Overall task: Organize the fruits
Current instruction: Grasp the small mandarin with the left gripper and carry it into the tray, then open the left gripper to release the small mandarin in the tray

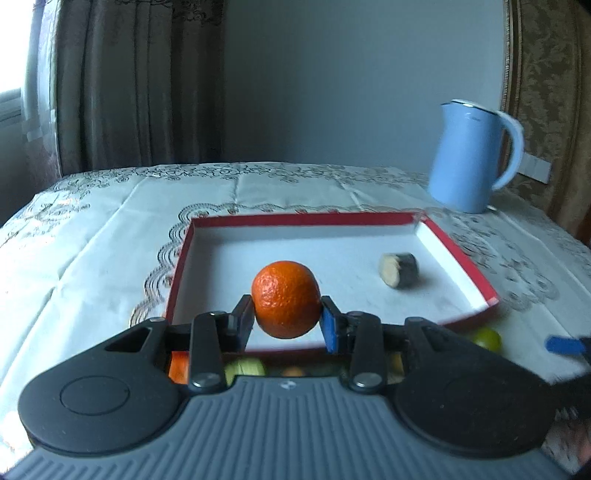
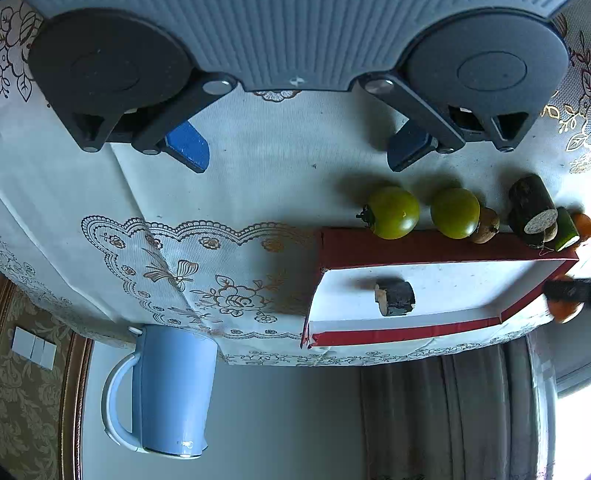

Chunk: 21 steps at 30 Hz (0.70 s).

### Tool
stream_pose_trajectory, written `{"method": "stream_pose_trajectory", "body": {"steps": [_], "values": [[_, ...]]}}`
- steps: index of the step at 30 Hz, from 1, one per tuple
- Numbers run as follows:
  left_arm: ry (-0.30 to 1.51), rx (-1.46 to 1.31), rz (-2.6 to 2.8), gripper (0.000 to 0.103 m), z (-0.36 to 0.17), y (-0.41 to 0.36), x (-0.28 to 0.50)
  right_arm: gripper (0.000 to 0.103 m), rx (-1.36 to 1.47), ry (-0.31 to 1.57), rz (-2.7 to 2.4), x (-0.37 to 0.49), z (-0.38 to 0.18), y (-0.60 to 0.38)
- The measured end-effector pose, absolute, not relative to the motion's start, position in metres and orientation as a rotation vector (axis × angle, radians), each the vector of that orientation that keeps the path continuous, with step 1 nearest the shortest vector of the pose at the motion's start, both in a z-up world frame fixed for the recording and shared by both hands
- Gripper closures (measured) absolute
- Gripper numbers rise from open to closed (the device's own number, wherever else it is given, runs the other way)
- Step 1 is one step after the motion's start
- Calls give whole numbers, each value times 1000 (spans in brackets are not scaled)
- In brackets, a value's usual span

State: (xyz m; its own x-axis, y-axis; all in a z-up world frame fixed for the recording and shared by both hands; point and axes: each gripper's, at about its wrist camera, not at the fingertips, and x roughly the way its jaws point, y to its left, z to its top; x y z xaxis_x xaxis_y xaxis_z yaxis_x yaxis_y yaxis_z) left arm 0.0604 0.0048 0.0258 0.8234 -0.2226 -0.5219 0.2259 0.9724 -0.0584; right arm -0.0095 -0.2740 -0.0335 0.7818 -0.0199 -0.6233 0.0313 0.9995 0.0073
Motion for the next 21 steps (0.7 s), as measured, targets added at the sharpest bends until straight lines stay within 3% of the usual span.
{"method": "stream_pose_trajectory", "body": {"steps": [14, 21], "values": [[711, -12, -129, 69, -6, 0, 149, 0, 18, 672, -27, -9, -34, -274], [679, 9, -95, 66, -10, 0, 157, 0, 18, 672, -27, -9, -33, -274]]}}
